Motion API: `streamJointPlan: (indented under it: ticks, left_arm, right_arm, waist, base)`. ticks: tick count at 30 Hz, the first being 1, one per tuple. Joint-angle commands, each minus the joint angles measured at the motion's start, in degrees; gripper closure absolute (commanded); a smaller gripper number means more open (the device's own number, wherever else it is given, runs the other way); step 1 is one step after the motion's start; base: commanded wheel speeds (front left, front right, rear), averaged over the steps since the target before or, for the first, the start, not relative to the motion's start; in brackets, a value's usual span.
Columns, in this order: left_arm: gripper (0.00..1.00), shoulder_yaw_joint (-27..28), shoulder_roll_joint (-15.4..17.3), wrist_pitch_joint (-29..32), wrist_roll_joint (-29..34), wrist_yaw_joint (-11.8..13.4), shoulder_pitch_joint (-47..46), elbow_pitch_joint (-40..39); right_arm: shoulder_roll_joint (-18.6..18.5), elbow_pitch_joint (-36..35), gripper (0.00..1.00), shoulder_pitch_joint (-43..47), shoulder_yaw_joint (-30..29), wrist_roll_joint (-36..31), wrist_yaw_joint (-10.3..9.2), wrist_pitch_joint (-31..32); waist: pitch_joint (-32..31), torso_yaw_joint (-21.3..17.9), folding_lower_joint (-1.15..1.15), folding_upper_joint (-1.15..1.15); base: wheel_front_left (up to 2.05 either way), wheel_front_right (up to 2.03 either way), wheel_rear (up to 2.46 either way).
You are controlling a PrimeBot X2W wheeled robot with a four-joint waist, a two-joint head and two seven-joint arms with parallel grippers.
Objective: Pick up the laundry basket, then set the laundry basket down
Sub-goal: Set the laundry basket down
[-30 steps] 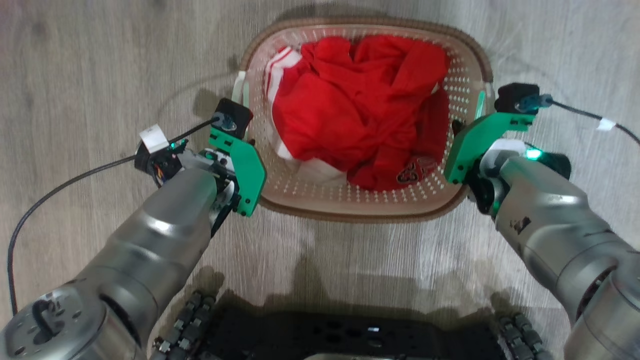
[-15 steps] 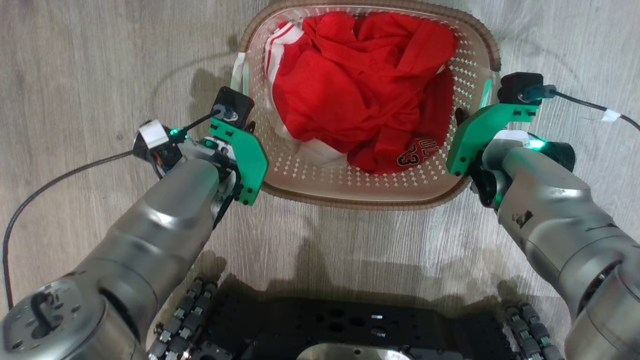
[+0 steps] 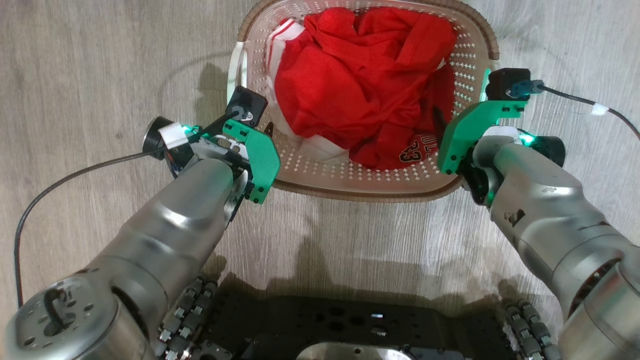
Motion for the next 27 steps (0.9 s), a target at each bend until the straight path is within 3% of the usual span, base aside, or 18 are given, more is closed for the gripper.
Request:
streamJointPlan:
  ticks: [1,18,27]
  left_arm:
    - [0.00,0.30,0.80,0.00,-0.14,0.41,0.25,-0.51]
    - [0.00,-0.16,0.80,0.09,-1.41,0.98,1.70,0.42]
    - [0.00,-0.26,0.80,-1.34,-2.42,1.20,4.17,1.43]
  right_arm:
    - [1.26,-0.63,0.00,3.04,-0.37,-0.85,0.62,-0.05]
    - [1.06,-0.63,0.00,6.22,-12.59,-12.10,0.62,2.79]
    - [1.31,-0.63,0.00,8.31,-20.06,-19.65,0.62,4.11]
  waist:
    - [-0.02,0.05,0.00,-0.01]
    - [-3.04,0.16,0.00,-0.01]
    - [-8.84,-0.21,0.00,-0.01]
  base:
    - [0.00,0.00,0.00]
    - [0.00,0.00,0.00]
    - [0.00,0.00,0.00]
